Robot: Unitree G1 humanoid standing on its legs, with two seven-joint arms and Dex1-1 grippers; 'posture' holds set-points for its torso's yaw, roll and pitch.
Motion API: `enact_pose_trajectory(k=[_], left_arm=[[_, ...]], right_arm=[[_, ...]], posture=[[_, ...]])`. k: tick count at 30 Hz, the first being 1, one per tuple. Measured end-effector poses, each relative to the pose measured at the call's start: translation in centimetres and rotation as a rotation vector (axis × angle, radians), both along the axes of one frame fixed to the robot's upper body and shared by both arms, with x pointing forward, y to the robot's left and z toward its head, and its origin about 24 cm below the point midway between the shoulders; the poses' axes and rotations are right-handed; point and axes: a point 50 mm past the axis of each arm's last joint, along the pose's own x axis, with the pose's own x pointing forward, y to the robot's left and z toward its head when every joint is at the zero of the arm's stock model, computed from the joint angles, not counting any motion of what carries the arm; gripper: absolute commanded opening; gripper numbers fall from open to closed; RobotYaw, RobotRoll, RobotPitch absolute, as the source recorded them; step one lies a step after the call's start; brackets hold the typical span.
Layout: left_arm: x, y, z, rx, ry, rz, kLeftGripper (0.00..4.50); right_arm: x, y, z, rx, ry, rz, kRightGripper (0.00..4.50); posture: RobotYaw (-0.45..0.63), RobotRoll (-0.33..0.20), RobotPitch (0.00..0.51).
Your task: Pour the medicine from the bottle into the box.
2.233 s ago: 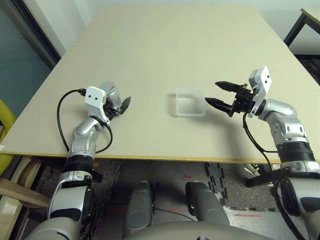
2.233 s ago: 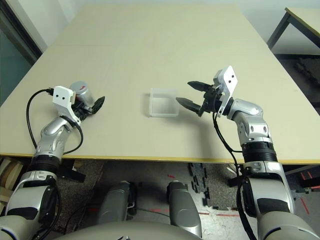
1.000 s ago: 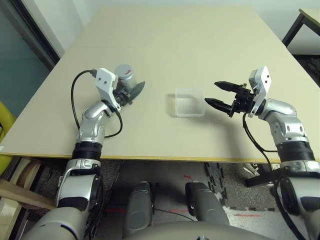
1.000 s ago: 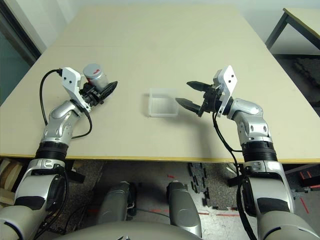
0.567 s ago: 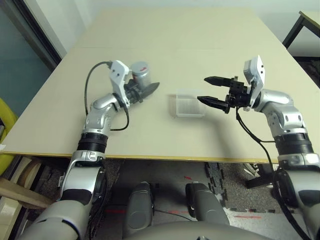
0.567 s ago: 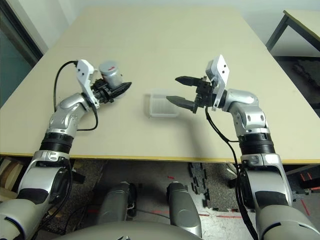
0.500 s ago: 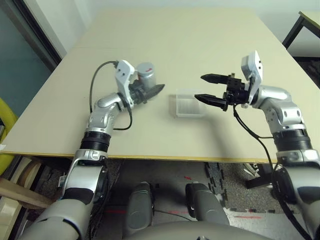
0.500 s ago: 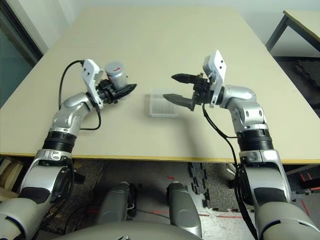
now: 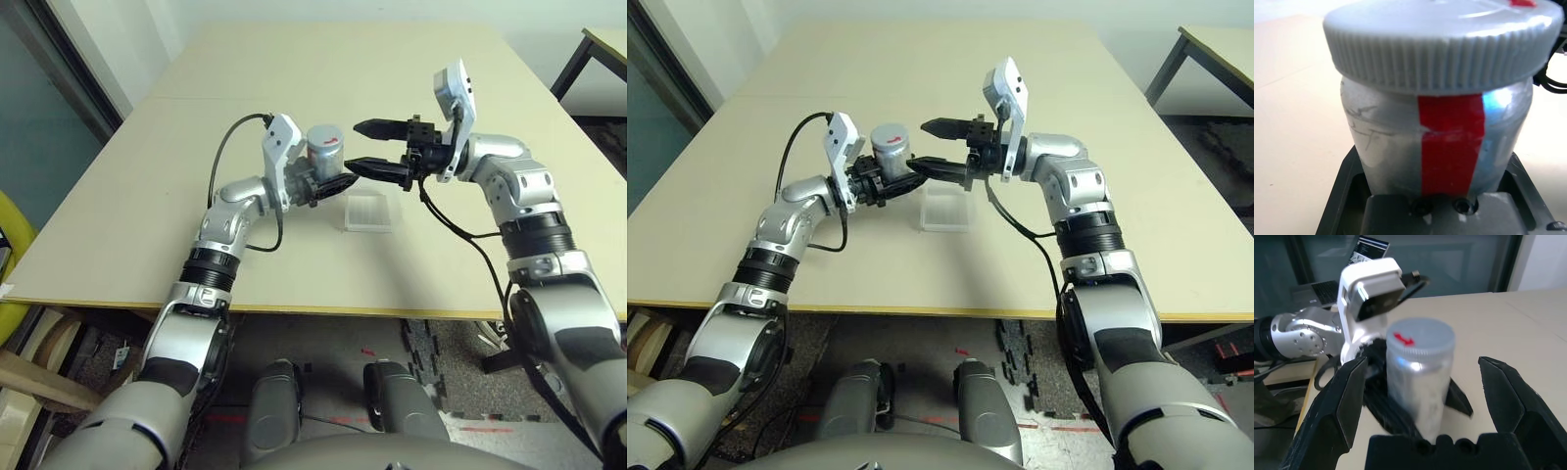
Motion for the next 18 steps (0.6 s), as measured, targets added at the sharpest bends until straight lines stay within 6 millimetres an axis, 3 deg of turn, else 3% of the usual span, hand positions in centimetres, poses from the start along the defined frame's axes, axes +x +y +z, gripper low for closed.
enact_pose_trajectory(k=[17, 18], left_arm=[[0.0, -0.8, 0.3, 0.015, -0.014, -0.029, 2.69], [0.0, -0.8, 0.3, 0.015, -0.014, -0.03, 2.69]], right_arm=[[0.8, 2.1, 0.2, 0.006, 0.027, 0.034, 4.5], [0.8, 2.2, 0.3, 0.008, 0.025, 0.036, 4.33]], posture=[[-0.13, 0.0, 0.059], [-0.13, 0.0, 0.061]])
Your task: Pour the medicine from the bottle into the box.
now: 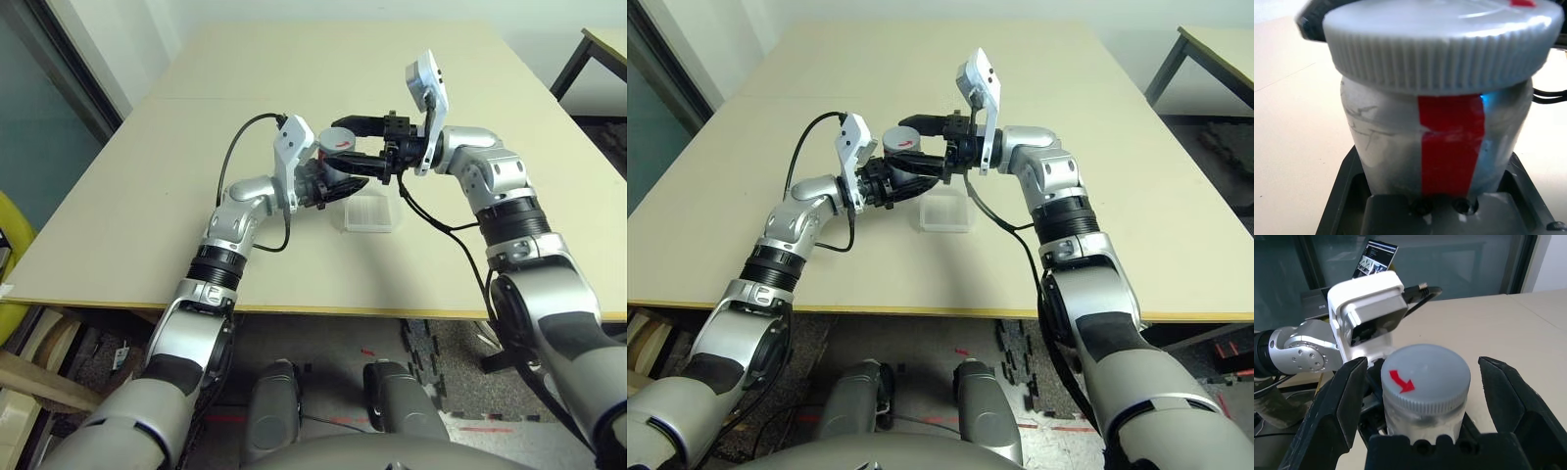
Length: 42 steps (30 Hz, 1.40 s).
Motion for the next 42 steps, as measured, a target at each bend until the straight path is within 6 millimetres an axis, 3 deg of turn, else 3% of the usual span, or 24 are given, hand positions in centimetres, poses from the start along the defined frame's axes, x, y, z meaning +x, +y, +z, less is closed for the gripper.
enact_pose_trajectory(k=[2, 5, 6, 17, 29, 36, 39, 42], left_arm=[[0.0, 0.0, 0.0, 0.0, 0.0, -0.002, 2.69], [0.0, 0.0, 0.0, 0.001, 0.001, -0.005, 2.69], [0.0, 0.0, 0.0, 0.001, 0.002, -0.006, 2.69], [-0.5, 0.0, -0.2, -0.014, 0.075, -0.06, 2.69], [-2.0, 0.4, 1.8, -0.028, 0.07, -0.248, 2.69], [-2.5, 0.7, 2.1, -0.023, 0.078, -0.283, 2.69], [-2.6, 0.8, 2.1, -0.039, 0.1, -0.301, 2.69], [-2.8, 0.4, 1.9, -0.065, 0.137, -0.325, 2.69]], right_arm=[[0.0, 0.1, -0.1, 0.002, 0.002, 0.001, 3.93], [0.1, 0.1, -0.2, 0.003, 0.008, 0.001, 2.79], [0.1, 0.1, -0.2, 0.003, 0.01, 0.003, 2.59], [0.2, -0.1, -0.3, -0.016, 0.023, 0.08, 2.59], [-0.6, 0.2, 2.0, -0.046, -0.014, 0.321, 2.59], [-0.9, 0.9, 2.3, -0.055, -0.01, 0.377, 2.59], [-0.9, 1.3, 2.3, -0.053, -0.038, 0.391, 3.63], [-1.3, 2.9, 2.2, -0.052, -0.065, 0.477, 4.5]], posture=[[-0.14, 0.0, 0.062], [-0.14, 0.0, 0.063], [-0.14, 0.0, 0.063], [-0.13, 0.0, 0.064], [-0.11, 0.0, 0.072], [-0.1, 0.0, 0.072], [-0.1, 0.0, 0.072], [-0.1, 0.0, 0.072]])
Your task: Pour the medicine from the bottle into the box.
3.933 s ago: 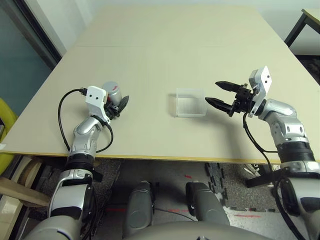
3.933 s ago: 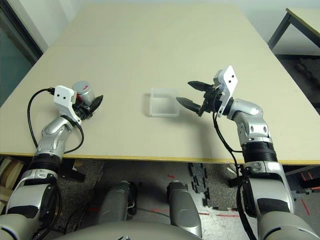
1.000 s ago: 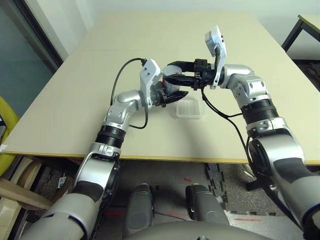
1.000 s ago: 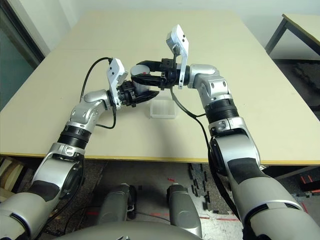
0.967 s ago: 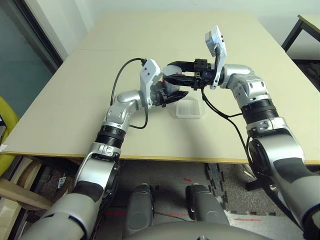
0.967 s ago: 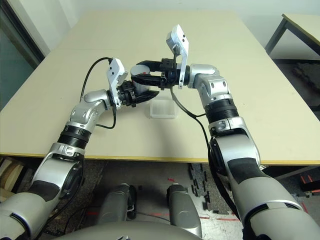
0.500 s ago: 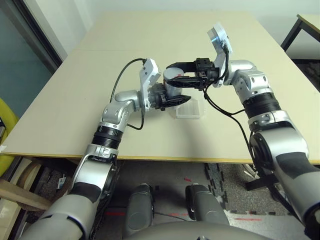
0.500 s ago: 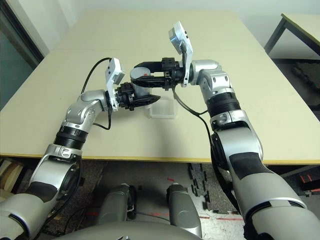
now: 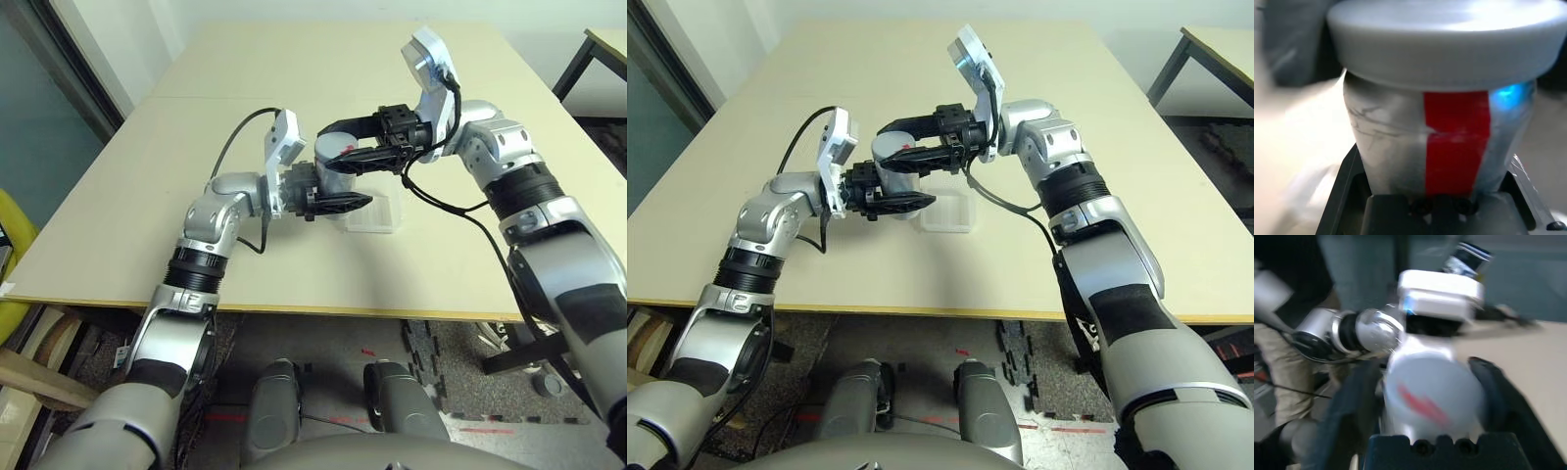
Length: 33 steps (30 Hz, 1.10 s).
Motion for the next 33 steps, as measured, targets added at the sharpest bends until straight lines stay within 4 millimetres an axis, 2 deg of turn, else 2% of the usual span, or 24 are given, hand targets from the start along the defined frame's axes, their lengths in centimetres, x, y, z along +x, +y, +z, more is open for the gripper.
enact_pose_trajectory(k=[8, 20, 33], left_arm=[[-0.3, 0.2, -0.9, 0.008, 0.043, 0.011, 2.69], [-0.3, -0.1, -1.0, 0.015, 0.03, 0.009, 2.69], [0.0, -0.1, -1.4, 0.043, -0.022, 0.028, 2.69]], right_arm=[[0.3, -0.4, -0.4, -0.003, 0.009, -0.013, 4.5], [1.0, -1.7, -0.7, 0.011, 0.036, -0.085, 4.5], [1.4, -1.6, -1.1, -0.005, 0.05, -0.132, 4.5]], posture=[[-0.11, 0.0, 0.073], [-0.12, 0.0, 0.078], [-0.12, 0.0, 0.08]])
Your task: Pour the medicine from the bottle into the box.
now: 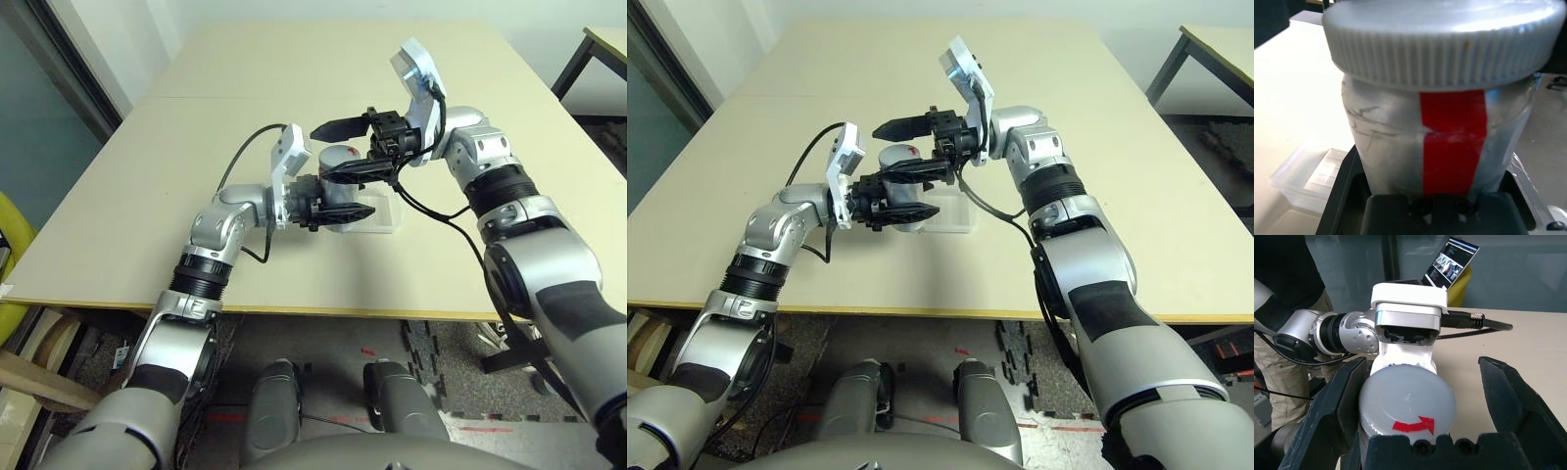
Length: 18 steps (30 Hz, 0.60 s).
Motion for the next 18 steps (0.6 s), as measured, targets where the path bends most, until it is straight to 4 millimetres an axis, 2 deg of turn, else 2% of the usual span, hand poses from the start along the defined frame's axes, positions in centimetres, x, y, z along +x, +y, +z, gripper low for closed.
enact_pose_trajectory(k=[18], left_arm=[[0.54, 0.55, -0.64, 0.021, -0.068, 0.037, 2.69]], right_arm=[[0.4, -0.24, -0.79, -0.027, 0.028, -0.054, 4.5]], posture=[[-0.12, 0.0, 0.088]])
